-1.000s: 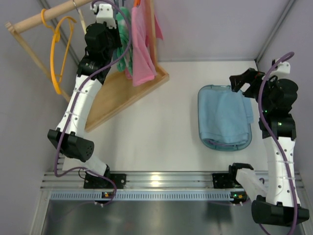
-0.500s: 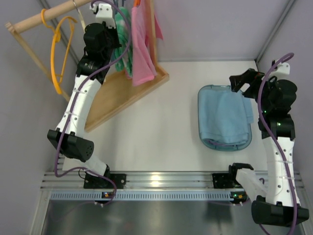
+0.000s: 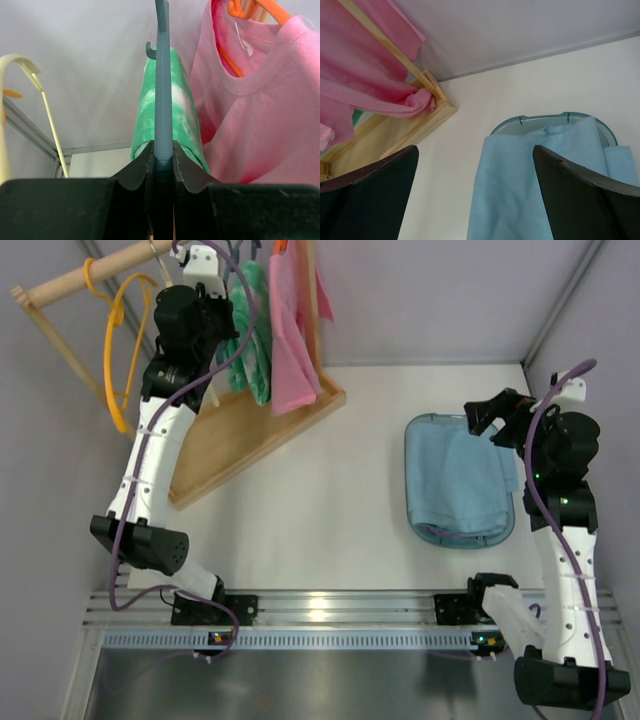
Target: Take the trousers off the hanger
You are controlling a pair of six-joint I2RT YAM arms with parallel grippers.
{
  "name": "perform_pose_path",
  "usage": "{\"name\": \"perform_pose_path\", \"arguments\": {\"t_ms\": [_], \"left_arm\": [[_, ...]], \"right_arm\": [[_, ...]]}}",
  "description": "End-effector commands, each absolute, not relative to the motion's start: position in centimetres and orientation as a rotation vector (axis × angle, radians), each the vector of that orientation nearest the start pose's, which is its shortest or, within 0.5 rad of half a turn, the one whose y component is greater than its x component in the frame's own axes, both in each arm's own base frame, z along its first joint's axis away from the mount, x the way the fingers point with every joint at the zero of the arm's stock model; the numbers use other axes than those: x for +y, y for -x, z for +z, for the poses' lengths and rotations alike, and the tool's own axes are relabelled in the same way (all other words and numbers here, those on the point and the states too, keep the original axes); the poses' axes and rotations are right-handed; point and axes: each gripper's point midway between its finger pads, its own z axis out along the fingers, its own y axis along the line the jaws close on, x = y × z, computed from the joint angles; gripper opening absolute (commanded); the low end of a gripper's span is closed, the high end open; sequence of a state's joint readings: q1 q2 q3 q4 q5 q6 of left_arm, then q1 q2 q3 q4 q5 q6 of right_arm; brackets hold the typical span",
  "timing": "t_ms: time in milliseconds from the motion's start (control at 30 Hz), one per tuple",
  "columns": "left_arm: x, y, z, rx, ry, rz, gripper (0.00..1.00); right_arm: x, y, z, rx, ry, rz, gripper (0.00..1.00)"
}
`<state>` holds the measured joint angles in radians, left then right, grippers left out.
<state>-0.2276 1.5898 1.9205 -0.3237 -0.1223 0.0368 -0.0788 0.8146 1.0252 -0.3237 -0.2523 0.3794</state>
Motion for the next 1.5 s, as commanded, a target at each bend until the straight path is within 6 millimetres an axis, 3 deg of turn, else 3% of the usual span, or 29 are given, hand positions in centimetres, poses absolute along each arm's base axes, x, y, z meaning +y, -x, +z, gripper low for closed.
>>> {"name": "perform_pose_path", "arguments": {"t_ms": [0, 133, 433, 667, 767, 833, 900, 1000, 1133, 1233, 1267, 1300, 1367, 1400, 1467], "left_arm": [[-7.2, -42.5, 59.3, 1.228, -0.079, -0.105, 0.0], [-6.6, -41.6, 61.2, 1.182, -0.074, -0.09, 0.0], [-6.1, -41.4, 64.8, 1.099, -0.064, -0.058, 0.0], [-6.6, -39.7, 63.9, 1.156, -0.115, -0.081, 0.0], [-6.8, -38.0, 62.8, 1.185, -0.123, -0.112, 0.0], [-6.8, -35.8, 62.6, 1.172, -0.119, -0.151, 0.0], [-6.4, -33.4, 63.2, 1.155, -0.11, -0.163, 0.0], [-6.5, -31.1, 62.5, 1.183, -0.116, -0.206, 0.0], [-6.4, -29.2, 60.8, 1.231, -0.113, -0.227, 0.0], [-6.5, -28.1, 59.2, 1.278, -0.114, -0.25, 0.0], [-6.5, -27.7, 58.9, 1.286, -0.117, -0.258, 0.0], [-6.6, -26.9, 58.2, 1.308, -0.118, -0.274, 0.0], [-7.1, -25.4, 57.5, 1.322, -0.147, -0.306, 0.0], [-7.2, -25.0, 56.7, 1.346, -0.157, -0.315, 0.0], [-7.4, -23.3, 56.2, 1.347, -0.179, -0.336, 0.0]], "right_arm": [[4.2, -30.2, 36.4, 1.623, -0.176, 0.47, 0.99], [4.6, -30.5, 35.9, 1.635, -0.175, 0.487, 0.99], [5.0, -30.6, 35.2, 1.635, -0.18, 0.504, 0.99], [5.3, -31.1, 35.8, 1.625, -0.165, 0.511, 0.99], [5.5, -31.7, 36.1, 1.626, -0.11, 0.495, 0.99], [5.9, -32.0, 36.3, 1.635, -0.071, 0.502, 0.99], [6.3, -32.5, 37.4, 1.627, -0.04, 0.518, 0.99], [7.4, -32.9, 39.3, 1.592, 0.003, 0.58, 0.99], [9.4, -33.0, 42.2, 1.489, 0.072, 0.678, 0.99], [12.7, -32.6, 45.8, 1.402, 0.202, 0.733, 1.0], [13.6, -33.5, 44.9, 1.437, 0.247, 0.703, 0.99], [16.1, -33.0, 45.1, 1.441, 0.315, 0.726, 1.0], [18.0, -34.2, 45.7, 1.441, 0.384, 0.617, 0.99], [21.0, -33.1, 45.4, 1.446, 0.448, 0.644, 0.99], [23.0, -33.3, 45.6, 1.427, 0.484, 0.616, 0.99]]}}
